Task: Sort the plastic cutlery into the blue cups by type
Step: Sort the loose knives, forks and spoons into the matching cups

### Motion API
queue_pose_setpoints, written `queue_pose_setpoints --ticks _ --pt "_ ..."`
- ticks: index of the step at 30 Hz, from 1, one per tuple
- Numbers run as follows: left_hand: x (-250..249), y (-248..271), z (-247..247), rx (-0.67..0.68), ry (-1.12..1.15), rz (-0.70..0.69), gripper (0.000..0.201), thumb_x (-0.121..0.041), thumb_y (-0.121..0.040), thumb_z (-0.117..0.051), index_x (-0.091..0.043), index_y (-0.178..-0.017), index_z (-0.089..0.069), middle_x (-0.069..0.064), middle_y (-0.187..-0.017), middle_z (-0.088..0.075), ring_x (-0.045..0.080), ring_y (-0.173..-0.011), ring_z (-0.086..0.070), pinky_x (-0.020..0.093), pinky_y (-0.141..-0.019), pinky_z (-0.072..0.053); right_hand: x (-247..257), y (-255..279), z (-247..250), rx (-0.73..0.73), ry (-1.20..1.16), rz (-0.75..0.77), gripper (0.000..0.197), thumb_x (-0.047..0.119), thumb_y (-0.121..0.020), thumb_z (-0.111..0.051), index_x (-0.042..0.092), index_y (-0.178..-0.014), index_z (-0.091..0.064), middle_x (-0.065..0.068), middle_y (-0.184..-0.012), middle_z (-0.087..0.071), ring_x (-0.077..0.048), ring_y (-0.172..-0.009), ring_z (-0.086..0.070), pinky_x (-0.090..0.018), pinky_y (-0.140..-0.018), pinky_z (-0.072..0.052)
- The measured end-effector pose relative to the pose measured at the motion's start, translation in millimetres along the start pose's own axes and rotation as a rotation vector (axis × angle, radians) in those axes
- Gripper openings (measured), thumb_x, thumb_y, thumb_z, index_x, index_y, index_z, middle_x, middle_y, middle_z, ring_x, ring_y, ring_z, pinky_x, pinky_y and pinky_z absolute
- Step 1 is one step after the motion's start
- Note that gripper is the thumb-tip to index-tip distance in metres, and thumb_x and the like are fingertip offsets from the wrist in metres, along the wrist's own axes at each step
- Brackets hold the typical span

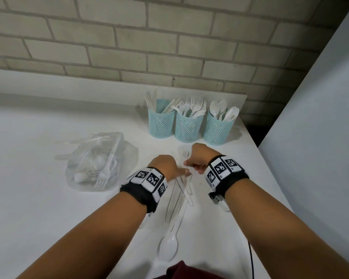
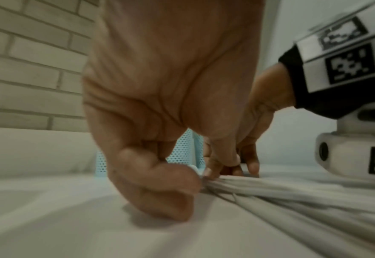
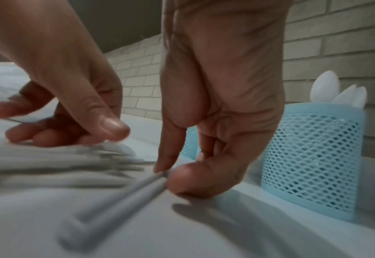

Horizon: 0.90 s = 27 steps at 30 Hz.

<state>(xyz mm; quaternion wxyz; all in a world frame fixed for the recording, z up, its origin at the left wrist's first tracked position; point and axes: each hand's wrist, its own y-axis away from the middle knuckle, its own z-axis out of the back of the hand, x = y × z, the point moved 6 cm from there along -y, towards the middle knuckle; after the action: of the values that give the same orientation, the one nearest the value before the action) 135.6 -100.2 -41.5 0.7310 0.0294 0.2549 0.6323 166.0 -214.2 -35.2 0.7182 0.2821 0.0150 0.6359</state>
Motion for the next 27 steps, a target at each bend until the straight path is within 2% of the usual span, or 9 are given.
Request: queue_pose_setpoints --ticks 5,8,10,15,18,20,22,24,27 --pt "-14.3 1.1 0.4 -0.018 0.068 -0.029 0.047 -0.038 -0.086 -0.062 -0.006 -0.119 -0.056 0.014 -0.112 -0.066 0.029 -0.105 -0.062 0.029 -0.085 -0.047 4.3 7.5 -0.7 0.000 0.081 0.006 0.019 0.006 -0.079 -0.061 0.005 -0.061 -0.054 -0.006 -0.055 -0.055 -0.018 -0.047 -0.051 -0.028 -0.058 -0.049" --pt "-8.5 -2.3 -1.5 0.028 0.072 0.033 0.023 -0.026 -0.088 -0.056 -0.004 -0.091 -0.061 0.011 -0.089 -0.067 0.028 -0.101 -0.065 0.031 -0.086 -0.051 0.6 13.6 -0.9 0.030 0.107 -0.020 0.023 0.011 -0.080 -0.062 0.008 -0.058 -0.055 -0.003 -0.053 -0.055 -0.016 -0.047 -0.050 -0.026 -0.059 -0.047" --pt "-3.8 -6.9 -1.5 0.029 0.083 0.058 0.022 -0.021 -0.087 -0.055 -0.008 -0.070 -0.049 0.005 -0.066 -0.057 0.028 -0.091 -0.067 0.030 -0.081 -0.052 -2.2 15.7 -0.7 0.036 0.111 -0.041 0.022 0.012 -0.078 -0.062 0.009 -0.058 -0.055 -0.003 -0.053 -0.055 -0.017 -0.048 -0.051 -0.027 -0.063 -0.049" --pt "-2.0 -6.8 4.3 -0.054 0.084 0.059 0.027 -0.019 -0.084 -0.058 -0.010 -0.065 -0.040 0.004 -0.062 -0.049 0.025 -0.074 -0.057 0.028 -0.072 -0.049 -5.3 24.0 -3.8 0.066 0.145 -0.098 0.018 0.007 -0.073 -0.057 0.008 -0.056 -0.054 -0.004 -0.053 -0.056 -0.019 -0.050 -0.052 -0.023 -0.061 -0.046" --pt "0.2 -7.8 3.9 -0.087 0.046 0.054 0.025 -0.018 -0.088 -0.053 -0.008 -0.067 -0.043 0.010 -0.078 -0.059 0.024 -0.068 -0.055 0.027 -0.069 -0.045 -6.9 31.2 -5.2 0.101 0.152 -0.140 0.018 0.006 -0.074 -0.053 0.008 -0.056 -0.054 -0.005 -0.056 -0.056 -0.020 -0.052 -0.051 -0.022 -0.058 -0.043" --pt "1.6 -6.4 4.3 -0.087 0.025 0.039 0.018 -0.018 -0.090 -0.051 -0.001 -0.088 -0.056 0.015 -0.104 -0.064 0.028 -0.088 -0.061 0.028 -0.074 -0.046 -7.5 35.3 -5.6 0.103 0.145 -0.152 0.021 0.006 -0.074 -0.050 0.006 -0.053 -0.054 -0.006 -0.057 -0.057 -0.021 -0.053 -0.051 -0.023 -0.059 -0.043" --pt "5.6 -5.8 5.1 -0.087 0.016 0.039 0.026 -0.018 -0.091 -0.050 0.003 -0.106 -0.057 0.016 -0.112 -0.062 0.029 -0.103 -0.060 0.029 -0.078 -0.046 -7.9 38.5 -8.0 0.100 0.115 -0.154 0.021 0.004 -0.075 -0.046 0.003 -0.057 -0.056 -0.010 -0.062 -0.058 -0.025 -0.058 -0.054 -0.026 -0.063 -0.046" --pt "9.3 -5.5 3.3 -0.049 0.048 0.030 0.023 -0.017 -0.091 -0.050 0.004 -0.100 -0.057 0.014 -0.098 -0.061 0.028 -0.092 -0.059 0.027 -0.068 -0.046 -10.7 40.4 -15.1 0.129 0.021 -0.174 0.019 0.004 -0.081 -0.041 0.000 -0.071 -0.056 -0.013 -0.069 -0.059 -0.027 -0.067 -0.055 -0.031 -0.068 -0.046" --pt "17.2 -3.5 2.5 -0.039 0.129 0.057 0.025 -0.012 -0.089 -0.048 -0.005 -0.066 -0.043 0.005 -0.065 -0.047 0.023 -0.070 -0.049 0.023 -0.051 -0.036 -12.8 44.0 -23.8 0.159 -0.015 -0.184 0.025 0.009 -0.091 -0.037 0.002 -0.069 -0.049 -0.012 -0.065 -0.053 -0.025 -0.065 -0.051 -0.033 -0.068 -0.043"
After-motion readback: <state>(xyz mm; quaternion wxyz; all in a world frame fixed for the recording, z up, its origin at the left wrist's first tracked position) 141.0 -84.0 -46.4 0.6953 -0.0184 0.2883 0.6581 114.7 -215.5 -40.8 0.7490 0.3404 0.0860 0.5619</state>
